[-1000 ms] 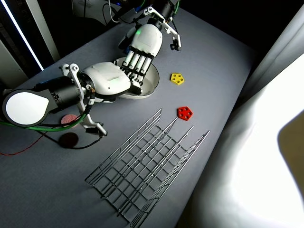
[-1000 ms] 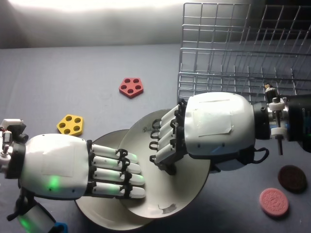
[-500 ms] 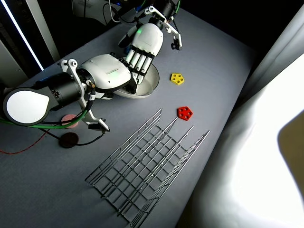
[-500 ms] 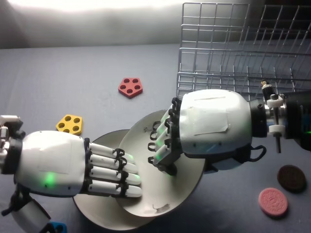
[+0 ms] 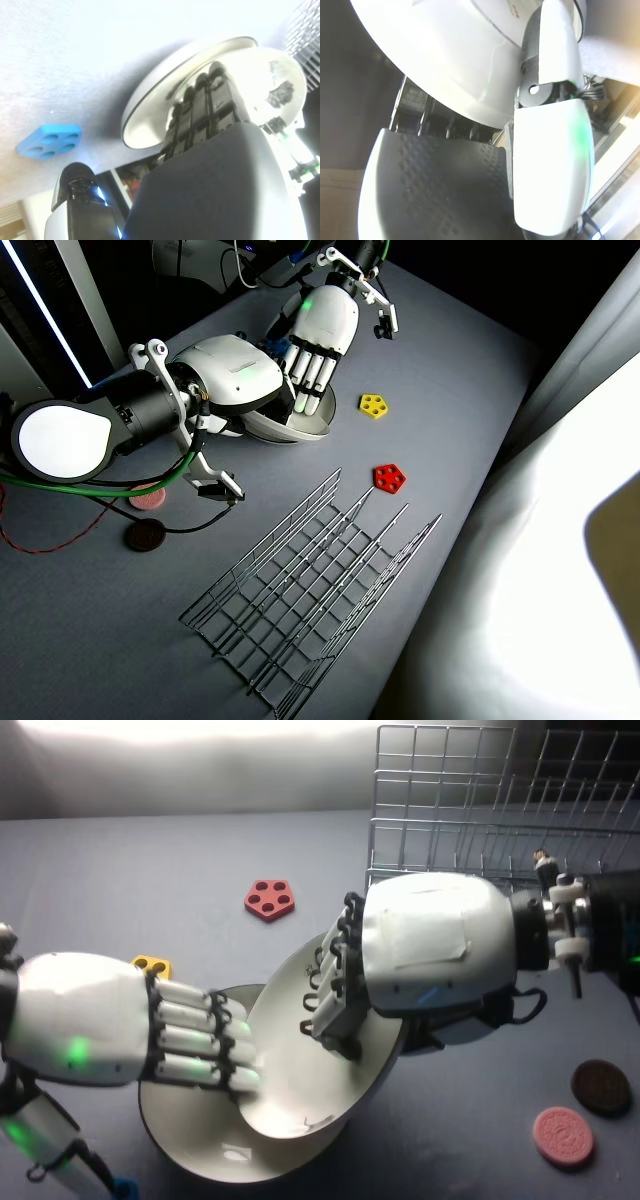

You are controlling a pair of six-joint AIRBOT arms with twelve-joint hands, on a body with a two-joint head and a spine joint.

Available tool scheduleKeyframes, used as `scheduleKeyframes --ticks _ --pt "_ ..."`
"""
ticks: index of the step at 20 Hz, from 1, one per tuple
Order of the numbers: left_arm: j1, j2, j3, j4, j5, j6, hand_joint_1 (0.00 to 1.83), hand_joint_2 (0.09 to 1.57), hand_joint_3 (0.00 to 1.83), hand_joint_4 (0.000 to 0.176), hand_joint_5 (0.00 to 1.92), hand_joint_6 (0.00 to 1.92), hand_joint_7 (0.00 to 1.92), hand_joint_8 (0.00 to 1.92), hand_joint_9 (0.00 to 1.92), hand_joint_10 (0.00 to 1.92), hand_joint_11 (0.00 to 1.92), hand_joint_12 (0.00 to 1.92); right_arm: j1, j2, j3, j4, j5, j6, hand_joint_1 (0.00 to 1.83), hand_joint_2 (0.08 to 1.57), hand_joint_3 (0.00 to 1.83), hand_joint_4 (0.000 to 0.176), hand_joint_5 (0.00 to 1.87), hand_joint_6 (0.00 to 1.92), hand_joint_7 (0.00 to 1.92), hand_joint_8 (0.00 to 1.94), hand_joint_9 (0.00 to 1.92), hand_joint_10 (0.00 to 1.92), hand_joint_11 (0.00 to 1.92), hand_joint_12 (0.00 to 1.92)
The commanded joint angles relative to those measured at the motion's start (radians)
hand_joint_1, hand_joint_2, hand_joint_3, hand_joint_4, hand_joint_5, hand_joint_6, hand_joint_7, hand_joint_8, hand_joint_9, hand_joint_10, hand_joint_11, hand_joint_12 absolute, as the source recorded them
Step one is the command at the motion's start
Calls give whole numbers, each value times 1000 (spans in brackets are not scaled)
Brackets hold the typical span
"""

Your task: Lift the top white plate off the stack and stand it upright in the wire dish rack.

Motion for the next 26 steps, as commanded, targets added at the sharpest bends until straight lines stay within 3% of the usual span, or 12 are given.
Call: scheduleKeyframes --ticks 1,10,15,16,17,18,20,26 --pt "-24 7 -1 -53 -52 -4 151 961 1 0 8 0 7 0 14 0 58 9 14 14 3 61 67 2 1493 1057 0 0 992 984 1045 637 1046 773 1023 1270" --pt "-58 33 40 -53 -78 -33 168 966 2 0 17 1 3 0 6 0 63 11 66 14 53 8 220 68 1494 1054 0 0 986 981 1047 628 1067 753 1038 1258" --pt "-63 33 91 -53 -98 -35 183 973 3 0 3 1 0 0 2 0 50 6 98 12 57 -23 234 70 1495 1044 1 0 1007 937 1086 554 1084 735 1053 1243" --pt "-63 33 101 -54 -103 -35 178 968 0 0 11 4 7 3 14 5 59 9 105 11 61 -20 235 72 1396 1051 0 0 1033 958 1099 614 1132 809 1226 511" --pt "-63 33 115 -58 -108 -35 176 964 0 0 19 7 19 7 26 10 67 13 115 9 66 -16 239 79 1477 1034 0 0 1035 895 1122 517 1135 680 1113 1056" --pt "-63 33 123 -64 -112 -35 172 965 0 0 21 7 20 7 28 10 71 14 121 9 69 -13 239 83 1494 1027 0 0 1047 868 1146 459 1143 639 1092 1162" --pt "-63 33 141 -75 -119 -35 175 966 0 0 13 2 12 2 17 3 52 6 139 3 88 -10 247 108 1500 1020 0 0 1064 834 1168 423 1183 565 1075 1196" --pt "-63 33 185 -115 -143 -35 151 963 0 0 29 7 28 5 35 6 70 13 175 -2 120 -11 263 142 1499 1029 0 0 1039 887 1140 457 1153 622 1052 1226"
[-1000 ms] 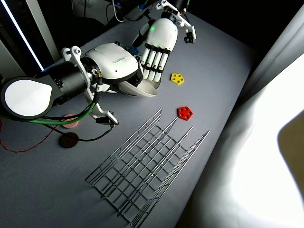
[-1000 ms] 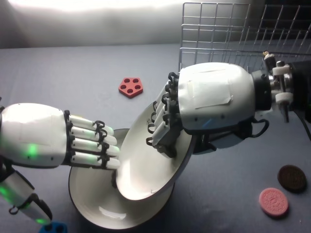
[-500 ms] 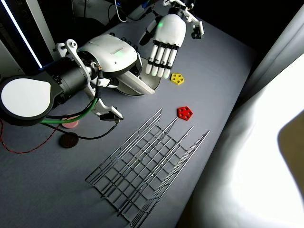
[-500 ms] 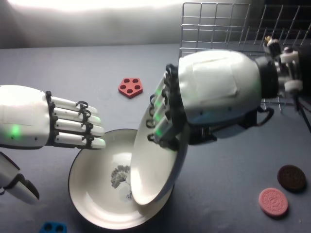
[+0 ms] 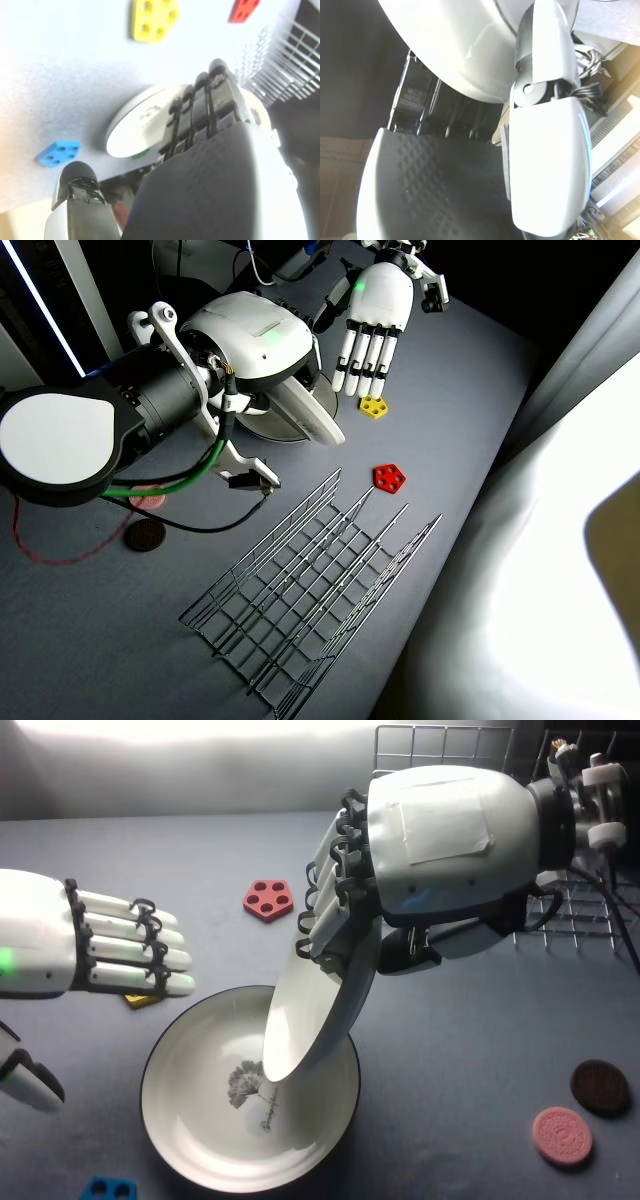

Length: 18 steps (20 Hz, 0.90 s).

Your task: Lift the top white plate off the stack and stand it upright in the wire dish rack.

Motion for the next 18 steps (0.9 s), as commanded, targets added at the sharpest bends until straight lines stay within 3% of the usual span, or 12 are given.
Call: scheduleKeyframes --ticks 1,3,6,12,18 --pt "-21 7 8 -69 -53 1 159 967 2 0 16 2 14 0 22 0 67 12 24 11 5 99 78 3 1499 1030 0 0 1049 870 1137 459 1151 625 1043 1240" --pt "-21 5 27 -70 -63 1 153 967 2 0 14 0 13 1 20 0 61 9 39 10 14 96 82 11 1497 1034 0 0 1027 908 1111 492 1145 634 1061 1232" --pt "-21 2 49 -70 -71 8 150 962 0 0 22 3 25 5 33 7 81 18 61 9 28 88 89 18 1498 1023 0 0 1054 865 1168 381 1174 584 1086 1198" --pt "-21 3 49 -64 -73 145 173 956 0 0 29 3 32 5 41 6 91 21 98 9 66 94 37 72 1498 1034 0 0 1018 934 1116 505 1144 617 1058 1215" --pt "-20 3 49 -49 -59 290 154 967 2 0 27 2 27 1 26 0 79 16 136 5 131 177 -11 152 1498 1039 0 0 1015 943 1120 501 1119 658 1038 1240"
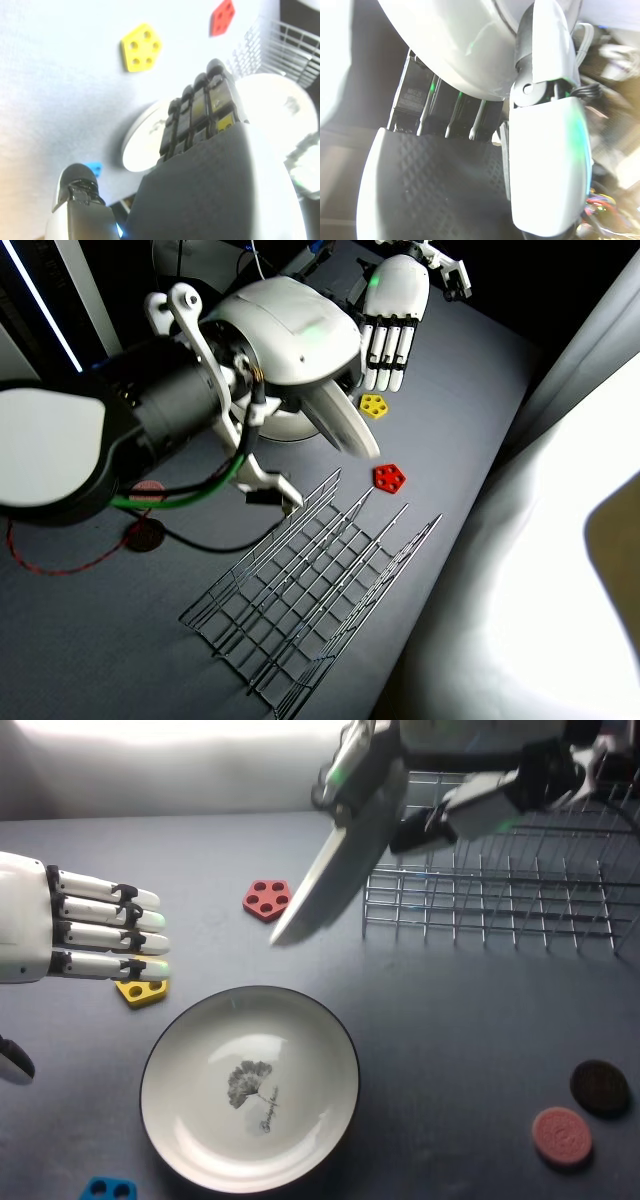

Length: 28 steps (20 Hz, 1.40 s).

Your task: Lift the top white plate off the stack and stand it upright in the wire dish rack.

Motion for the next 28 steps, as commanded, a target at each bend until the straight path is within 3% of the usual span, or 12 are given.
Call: scheduleKeyframes --ticks 1,7,14,16,22,25,28 --pt "-19 4 0 -56 -35 32 155 960 0 0 27 2 28 2 32 2 81 16 28 10 7 110 61 11 1498 1039 0 0 1016 938 1111 529 1123 646 1039 1238" --pt "-19 8 0 -56 -20 132 158 961 0 0 10 1 6 1 16 2 76 14 57 7 29 143 16 14 1500 1027 1 0 1034 875 1130 500 1159 611 1067 1209" --pt "-19 12 0 -62 -14 205 184 958 0 0 12 0 10 0 19 1 71 11 71 5 71 181 -86 128 1500 1026 1 0 1035 882 1150 452 1166 599 1068 1205" --pt "-19 13 0 -61 -13 213 167 954 0 0 12 0 13 1 25 3 81 16 79 4 81 181 -105 159 1497 1041 2 0 1002 942 1093 544 1126 669 1038 1253" --pt "-19 15 1 -58 4 231 159 961 2 0 2 0 11 0 20 1 64 8 117 0 95 182 -136 167 1499 1032 1 0 1013 912 1122 511 1178 579 1044 1242" --pt "-19 15 1 -51 8 232 156 959 0 0 23 7 29 7 41 9 90 19 147 -3 99 157 -161 194 1495 1052 0 0 968 1003 1065 595 1108 696 1016 1282" --pt "-19 16 0 -50 7 232 157 958 0 0 9 1 13 0 21 0 67 9 174 -3 107 129 -172 239 1497 1046 0 0 983 984 1090 552 1128 662 1021 1273"
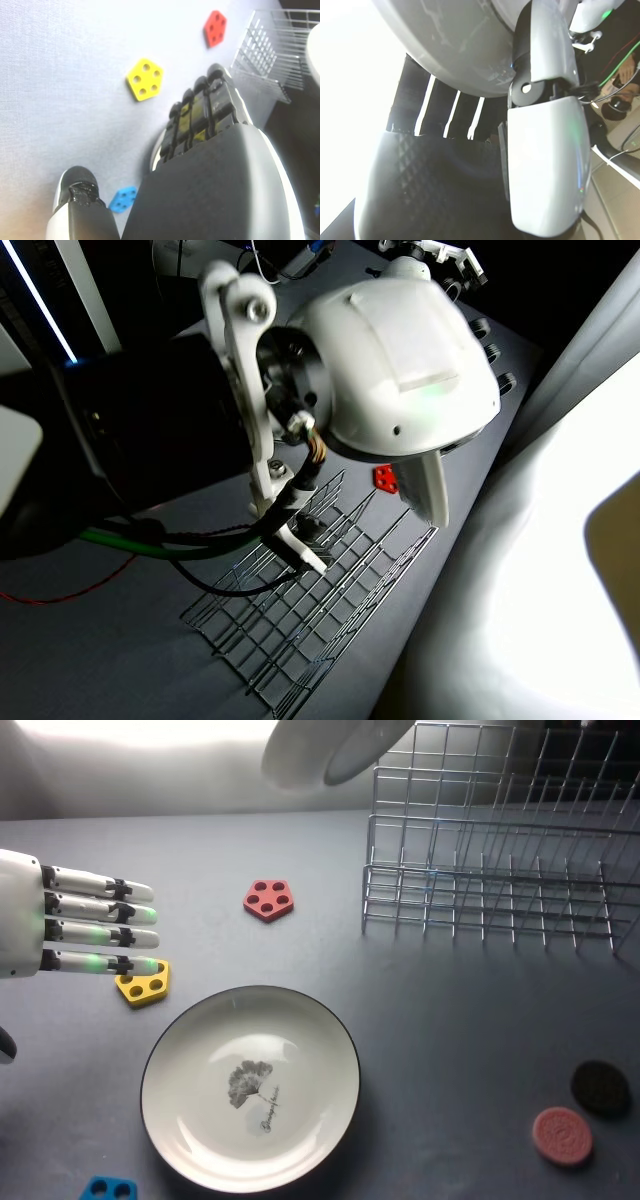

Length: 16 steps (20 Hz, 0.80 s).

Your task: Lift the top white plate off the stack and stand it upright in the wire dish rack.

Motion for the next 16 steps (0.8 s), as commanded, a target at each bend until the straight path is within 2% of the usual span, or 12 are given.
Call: scheduleKeyframes --ticks 1,5,8,9,11,12,14,15,16 --pt "-20 10 0 -61 -38 7 166 956 0 0 10 1 13 0 21 1 65 8 24 12 6 77 50 7 1497 1044 0 0 983 977 1090 552 1141 644 1023 1271" --pt "-19 13 0 -61 -45 6 178 962 1 0 4 2 3 1 11 2 55 3 41 12 13 43 19 60 1498 1045 0 0 975 980 1054 621 1159 617 1021 1272" --pt "-19 13 0 -61 -46 7 156 961 1 0 3 0 8 1 18 3 67 8 52 12 29 14 8 145 1498 1045 0 0 963 986 1065 610 1159 623 1027 1274" --pt "-19 13 0 -61 -48 6 169 964 2 0 0 0 1 0 10 0 57 4 56 16 33 9 8 166 1501 1030 0 0 1012 872 1091 577 1219 542 1042 1257" --pt "-19 13 0 -61 -50 6 172 958 0 0 3 1 6 3 19 4 71 10 68 17 39 -19 4 210 1502 1025 0 0 1035 825 1144 473 1231 534 1023 1289" --pt "-19 13 0 -61 -51 6 193 960 0 0 9 3 8 3 16 3 66 8 76 17 43 -41 -2 246 1502 1026 0 0 1030 852 1179 402 1207 566 1017 1298" --pt "-19 13 1 -61 -53 6 202 957 0 0 17 6 15 5 21 4 74 11 91 17 55 -64 -15 308 1501 1025 0 0 1038 878 1192 387 1177 573 1026 1272" --pt "-19 13 1 -61 -53 6 202 957 0 0 17 6 15 5 21 4 74 11 96 18 60 -66 -24 329 1501 1025 0 0 1038 878 1192 387 1177 573 1026 1272" --pt "-19 13 1 -62 -53 6 161 954 0 0 31 10 33 11 30 7 73 10 104 19 68 -70 -34 359 1500 1031 1 0 1010 935 1104 529 1193 542 1049 1226"
